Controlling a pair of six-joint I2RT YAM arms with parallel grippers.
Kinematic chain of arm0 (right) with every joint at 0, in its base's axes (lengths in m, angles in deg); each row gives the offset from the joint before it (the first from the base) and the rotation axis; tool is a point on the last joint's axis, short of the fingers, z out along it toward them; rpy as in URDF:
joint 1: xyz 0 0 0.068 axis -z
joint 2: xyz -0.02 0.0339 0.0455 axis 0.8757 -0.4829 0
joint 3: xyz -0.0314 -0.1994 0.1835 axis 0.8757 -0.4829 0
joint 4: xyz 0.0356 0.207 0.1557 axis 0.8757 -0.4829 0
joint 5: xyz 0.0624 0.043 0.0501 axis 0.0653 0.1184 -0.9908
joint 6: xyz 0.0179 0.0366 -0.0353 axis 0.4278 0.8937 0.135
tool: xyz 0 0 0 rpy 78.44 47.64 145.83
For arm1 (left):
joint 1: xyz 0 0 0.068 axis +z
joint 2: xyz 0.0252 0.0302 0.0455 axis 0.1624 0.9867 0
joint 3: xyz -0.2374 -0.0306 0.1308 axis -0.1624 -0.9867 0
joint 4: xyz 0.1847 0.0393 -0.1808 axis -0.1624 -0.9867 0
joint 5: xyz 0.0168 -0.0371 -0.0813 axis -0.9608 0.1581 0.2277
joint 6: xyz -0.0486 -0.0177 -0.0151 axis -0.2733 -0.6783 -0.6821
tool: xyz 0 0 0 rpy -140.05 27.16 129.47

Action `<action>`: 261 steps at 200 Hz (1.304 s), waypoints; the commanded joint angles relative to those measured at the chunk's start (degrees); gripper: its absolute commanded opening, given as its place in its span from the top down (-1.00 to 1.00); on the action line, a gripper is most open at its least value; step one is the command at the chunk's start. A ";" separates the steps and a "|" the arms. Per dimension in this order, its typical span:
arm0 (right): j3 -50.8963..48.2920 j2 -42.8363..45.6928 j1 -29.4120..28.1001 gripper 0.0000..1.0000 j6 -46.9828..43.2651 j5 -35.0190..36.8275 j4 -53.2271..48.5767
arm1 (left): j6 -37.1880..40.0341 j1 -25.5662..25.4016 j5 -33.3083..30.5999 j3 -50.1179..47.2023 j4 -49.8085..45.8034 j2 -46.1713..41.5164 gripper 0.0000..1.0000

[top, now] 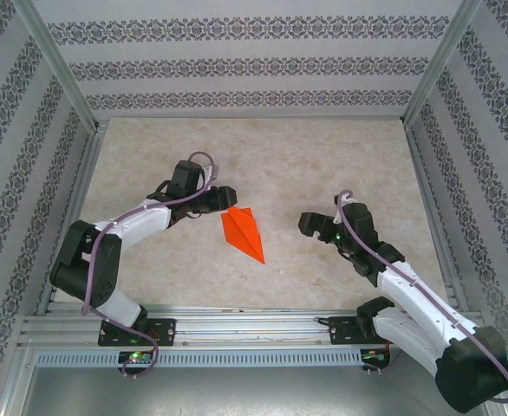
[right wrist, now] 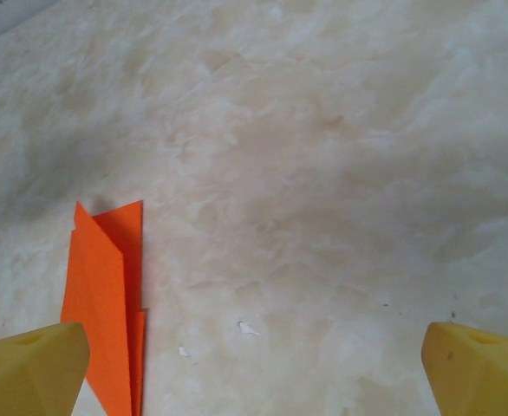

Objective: Fold a paper plane with a square sheet of paper (fold left side to right side)
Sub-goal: Fourth fold the wing at the center of the table, then turn over the paper at the center of the table.

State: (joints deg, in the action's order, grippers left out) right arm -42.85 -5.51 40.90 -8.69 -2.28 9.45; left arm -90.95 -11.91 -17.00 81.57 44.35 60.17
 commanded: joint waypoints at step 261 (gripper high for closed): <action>27.15 -45.34 -10.18 -0.21 0.64 -20.61 3.20 | -12.84 0.47 -4.00 -10.90 3.75 -10.15 -0.03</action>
State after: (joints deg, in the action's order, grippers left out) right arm -16.99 -48.41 31.21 -7.90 -23.39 12.27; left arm -102.10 -11.91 -20.63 72.83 48.83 51.51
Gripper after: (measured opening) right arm 0.612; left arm 0.516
